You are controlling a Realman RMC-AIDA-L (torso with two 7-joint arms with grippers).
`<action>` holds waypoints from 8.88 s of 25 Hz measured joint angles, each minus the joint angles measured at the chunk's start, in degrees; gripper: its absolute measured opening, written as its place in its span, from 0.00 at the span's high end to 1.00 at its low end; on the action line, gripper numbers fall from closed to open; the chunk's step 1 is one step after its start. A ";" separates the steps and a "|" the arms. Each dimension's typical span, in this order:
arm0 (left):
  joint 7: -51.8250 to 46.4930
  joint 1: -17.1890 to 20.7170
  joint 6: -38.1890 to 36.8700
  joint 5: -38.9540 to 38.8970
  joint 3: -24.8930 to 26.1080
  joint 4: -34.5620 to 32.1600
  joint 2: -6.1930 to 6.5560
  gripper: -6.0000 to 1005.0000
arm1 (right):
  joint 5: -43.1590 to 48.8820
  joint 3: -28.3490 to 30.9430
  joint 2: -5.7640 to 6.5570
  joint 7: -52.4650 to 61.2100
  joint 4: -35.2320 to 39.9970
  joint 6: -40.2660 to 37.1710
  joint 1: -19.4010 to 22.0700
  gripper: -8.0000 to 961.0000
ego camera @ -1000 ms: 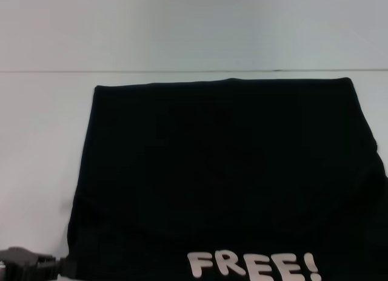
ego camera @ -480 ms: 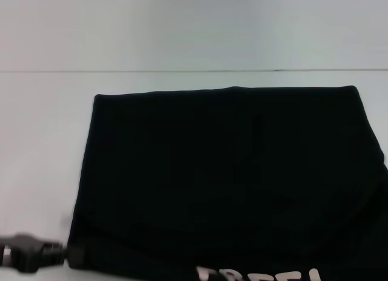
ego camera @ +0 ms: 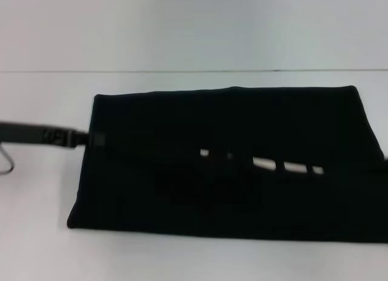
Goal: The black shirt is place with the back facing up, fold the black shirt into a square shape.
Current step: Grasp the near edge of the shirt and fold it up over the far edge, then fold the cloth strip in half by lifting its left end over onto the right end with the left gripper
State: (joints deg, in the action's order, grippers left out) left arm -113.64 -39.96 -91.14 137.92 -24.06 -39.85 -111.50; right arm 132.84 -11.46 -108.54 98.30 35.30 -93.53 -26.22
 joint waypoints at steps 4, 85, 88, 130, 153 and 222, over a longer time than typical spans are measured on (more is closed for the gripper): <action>-2.74 -2.97 11.34 0.09 -5.36 1.91 -0.01 0.96 | 0.21 -1.25 -0.58 3.35 -0.76 8.43 -4.95 0.96; -14.48 -1.80 34.23 -0.46 -12.90 -0.46 -2.88 0.45 | -0.17 -12.99 -0.44 15.61 -8.00 32.77 -19.64 0.40; -15.28 3.05 23.59 -2.25 -12.41 -8.12 -3.48 0.22 | -0.27 -12.69 -0.43 17.21 -5.30 24.51 -17.87 0.33; -16.05 8.49 16.55 -1.46 -12.76 -3.65 -3.97 0.07 | -3.37 -12.61 -2.63 6.81 -2.80 10.84 -12.54 0.06; -14.24 8.50 16.64 -1.25 -15.05 -3.66 -4.17 0.40 | -3.32 -12.45 -2.61 6.82 -2.75 11.17 -12.14 0.06; -13.71 8.04 18.37 0.06 -15.13 -3.65 -4.21 0.99 | 6.55 -10.65 -1.63 14.73 -2.77 18.20 -4.72 0.98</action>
State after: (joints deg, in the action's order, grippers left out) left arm -127.35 -31.92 -72.77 137.98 -39.20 -43.51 -115.71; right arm 139.39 -22.11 -110.17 113.04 32.53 -75.32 -30.93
